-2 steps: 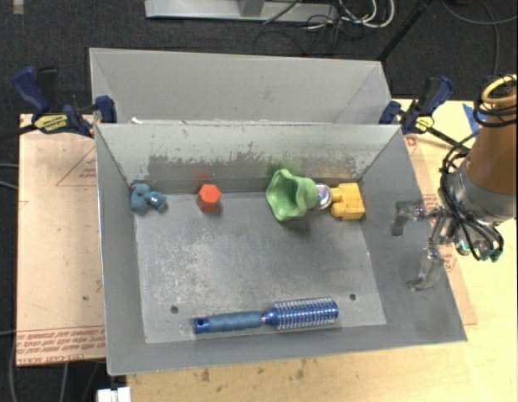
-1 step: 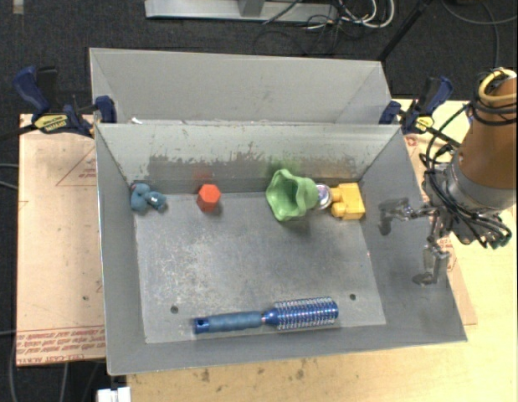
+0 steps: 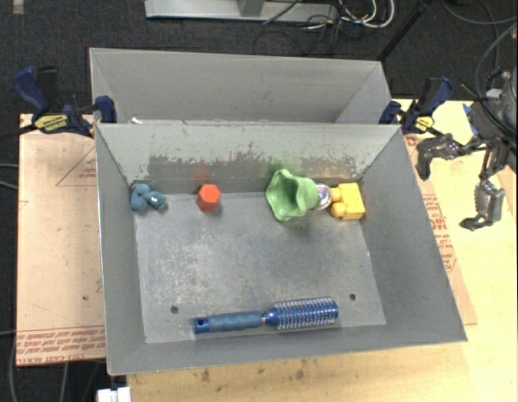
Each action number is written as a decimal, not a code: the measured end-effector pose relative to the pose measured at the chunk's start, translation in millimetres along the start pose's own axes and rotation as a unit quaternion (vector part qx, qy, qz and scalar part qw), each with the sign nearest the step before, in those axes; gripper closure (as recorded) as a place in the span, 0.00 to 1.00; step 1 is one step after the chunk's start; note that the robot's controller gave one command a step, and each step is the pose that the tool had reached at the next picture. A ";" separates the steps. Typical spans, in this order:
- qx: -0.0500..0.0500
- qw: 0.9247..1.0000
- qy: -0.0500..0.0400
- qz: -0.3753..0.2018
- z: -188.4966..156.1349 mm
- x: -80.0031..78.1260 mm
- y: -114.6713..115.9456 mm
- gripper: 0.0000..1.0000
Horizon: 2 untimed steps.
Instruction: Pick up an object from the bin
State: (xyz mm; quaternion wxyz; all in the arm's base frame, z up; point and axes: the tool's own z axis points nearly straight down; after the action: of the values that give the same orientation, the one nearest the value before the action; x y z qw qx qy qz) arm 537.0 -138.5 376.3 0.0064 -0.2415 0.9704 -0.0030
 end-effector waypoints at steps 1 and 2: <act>-0.003 0.998 0.002 0.057 -41.6 -29.2 24.1 0.00; -0.006 0.999 0.006 -0.045 36.8 -13.3 70.5 0.00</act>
Offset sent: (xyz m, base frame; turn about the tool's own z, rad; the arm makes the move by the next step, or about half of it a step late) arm 0.0120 0.0330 0.0398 0.1168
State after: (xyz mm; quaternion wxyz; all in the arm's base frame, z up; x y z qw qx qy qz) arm 516.2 -70.1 339.1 -0.0015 -0.2850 0.9585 0.0014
